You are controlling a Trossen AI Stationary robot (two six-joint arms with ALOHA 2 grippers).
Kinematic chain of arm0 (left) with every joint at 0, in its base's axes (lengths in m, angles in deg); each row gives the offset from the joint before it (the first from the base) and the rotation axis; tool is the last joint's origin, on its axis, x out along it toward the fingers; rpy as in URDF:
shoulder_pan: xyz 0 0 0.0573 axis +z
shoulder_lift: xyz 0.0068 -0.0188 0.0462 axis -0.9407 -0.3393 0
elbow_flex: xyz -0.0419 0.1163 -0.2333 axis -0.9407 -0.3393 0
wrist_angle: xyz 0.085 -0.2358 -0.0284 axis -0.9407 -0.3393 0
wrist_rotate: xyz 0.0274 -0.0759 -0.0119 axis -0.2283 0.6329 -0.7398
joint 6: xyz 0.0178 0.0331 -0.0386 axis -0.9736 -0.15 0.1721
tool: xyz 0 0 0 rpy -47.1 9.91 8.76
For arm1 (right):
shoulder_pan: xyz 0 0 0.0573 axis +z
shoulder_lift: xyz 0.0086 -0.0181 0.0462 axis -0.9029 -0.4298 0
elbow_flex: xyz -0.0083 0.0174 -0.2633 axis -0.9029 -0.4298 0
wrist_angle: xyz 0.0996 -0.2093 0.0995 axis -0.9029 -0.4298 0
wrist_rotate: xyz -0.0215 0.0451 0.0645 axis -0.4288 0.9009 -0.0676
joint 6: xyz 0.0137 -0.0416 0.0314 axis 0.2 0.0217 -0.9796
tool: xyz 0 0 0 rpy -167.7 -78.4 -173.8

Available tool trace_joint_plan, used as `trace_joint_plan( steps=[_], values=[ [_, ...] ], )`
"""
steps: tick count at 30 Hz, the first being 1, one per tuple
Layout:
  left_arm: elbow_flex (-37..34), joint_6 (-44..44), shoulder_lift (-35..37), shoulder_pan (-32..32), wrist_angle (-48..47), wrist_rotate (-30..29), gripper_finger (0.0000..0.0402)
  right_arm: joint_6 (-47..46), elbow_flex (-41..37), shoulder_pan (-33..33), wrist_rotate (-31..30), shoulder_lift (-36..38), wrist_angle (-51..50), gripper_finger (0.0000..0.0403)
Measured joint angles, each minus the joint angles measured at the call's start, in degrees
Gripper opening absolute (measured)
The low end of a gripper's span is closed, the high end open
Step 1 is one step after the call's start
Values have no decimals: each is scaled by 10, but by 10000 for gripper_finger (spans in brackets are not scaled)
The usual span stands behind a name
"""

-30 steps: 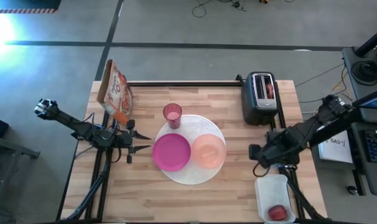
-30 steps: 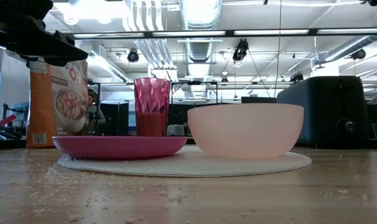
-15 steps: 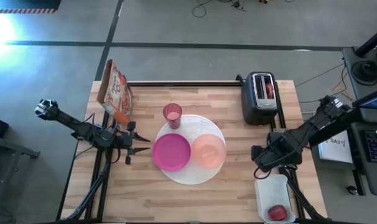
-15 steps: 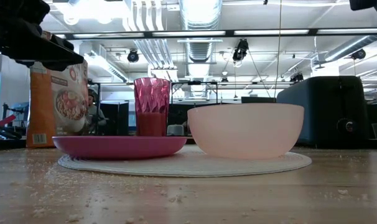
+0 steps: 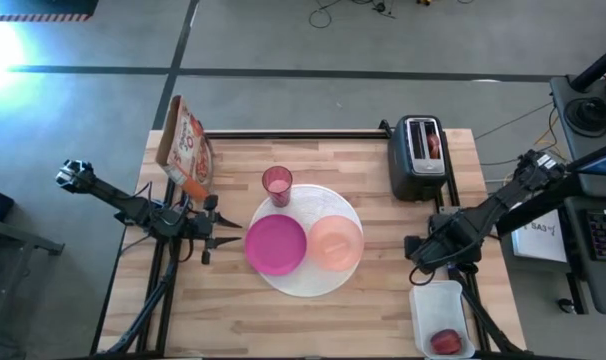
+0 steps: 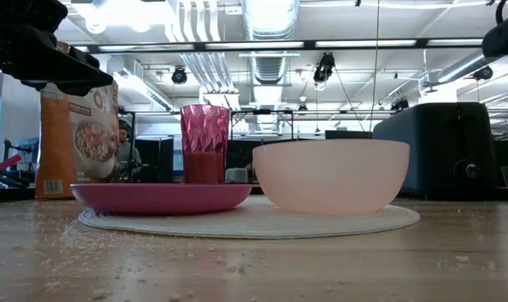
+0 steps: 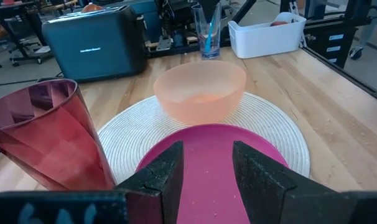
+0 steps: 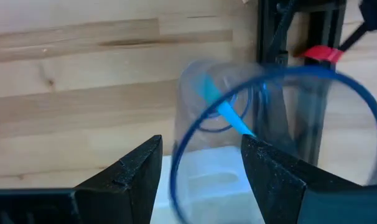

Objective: Arrange a breakfast setting
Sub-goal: Move the transparent glass cup on the top of the white mat

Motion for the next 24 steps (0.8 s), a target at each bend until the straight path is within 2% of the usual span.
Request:
trace_joint_plan(
  steps=[4, 9, 24],
  values=[
    [0, 0, 0, 0, 1, -2, 121, 36, -33, 0, -1, 9, 42, 202],
    [0, 0, 0, 0, 7, -3, 121, 62, -50, 0, -1, 10, 64, 177],
    [0, 0, -13, 0, 26, -14, 121, 113, -50, 0, -2, 10, 66, 31]
  ],
)
